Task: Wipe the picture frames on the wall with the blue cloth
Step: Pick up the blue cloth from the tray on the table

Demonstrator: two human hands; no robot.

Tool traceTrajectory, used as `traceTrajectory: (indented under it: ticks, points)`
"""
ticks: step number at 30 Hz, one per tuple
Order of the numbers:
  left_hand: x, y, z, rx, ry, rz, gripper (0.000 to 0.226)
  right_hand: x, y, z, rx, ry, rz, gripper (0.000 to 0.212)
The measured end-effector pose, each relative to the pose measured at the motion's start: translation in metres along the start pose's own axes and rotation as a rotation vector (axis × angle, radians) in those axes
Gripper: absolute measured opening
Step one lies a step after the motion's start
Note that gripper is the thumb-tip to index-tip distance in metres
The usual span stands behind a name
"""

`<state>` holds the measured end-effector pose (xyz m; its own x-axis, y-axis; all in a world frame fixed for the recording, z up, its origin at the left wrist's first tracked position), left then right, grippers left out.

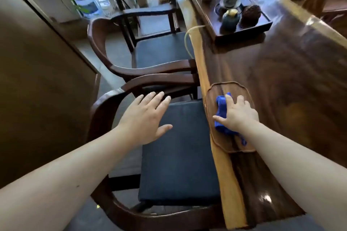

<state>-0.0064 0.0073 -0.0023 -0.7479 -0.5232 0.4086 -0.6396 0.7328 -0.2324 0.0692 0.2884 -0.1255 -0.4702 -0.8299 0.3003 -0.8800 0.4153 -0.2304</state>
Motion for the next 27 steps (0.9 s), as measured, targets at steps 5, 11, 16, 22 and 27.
traceTrajectory:
  ticks: [5,11,16,22,27]
  points:
    - [0.0,0.002,0.01,-0.042,-0.006,-0.014,0.081,0.001,0.007,0.022,0.046,0.04,0.048,0.096]
    - [0.001,-0.004,0.018,-0.026,-0.04,-0.041,0.078,-0.001,0.011,0.031,-0.024,0.203,-0.033,0.069]
    - [0.002,-0.02,0.02,-0.027,-0.037,-0.07,0.076,0.01,0.002,0.015,-0.039,0.331,-0.257,0.058]
    - [0.026,-0.062,0.012,-0.059,-0.037,-0.137,0.075,0.086,-0.023,-0.022,-0.077,0.341,-0.497,0.064]
    - [0.075,-0.122,0.007,-0.095,0.002,-0.274,0.075,0.191,-0.041,-0.054,-0.107,0.317,-0.708,0.07]
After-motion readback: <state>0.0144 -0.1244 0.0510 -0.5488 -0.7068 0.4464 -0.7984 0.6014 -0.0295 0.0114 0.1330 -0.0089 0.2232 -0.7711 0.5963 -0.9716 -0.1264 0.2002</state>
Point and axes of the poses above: each hand's wrist, its own y-axis towards the middle knuckle, its own z-axis out of the palm, x = y × z, the point moved 1 cm from there along y, towards the middle knuckle, and after that the axes turned 13 degrees about y, right-handed, at the moved point
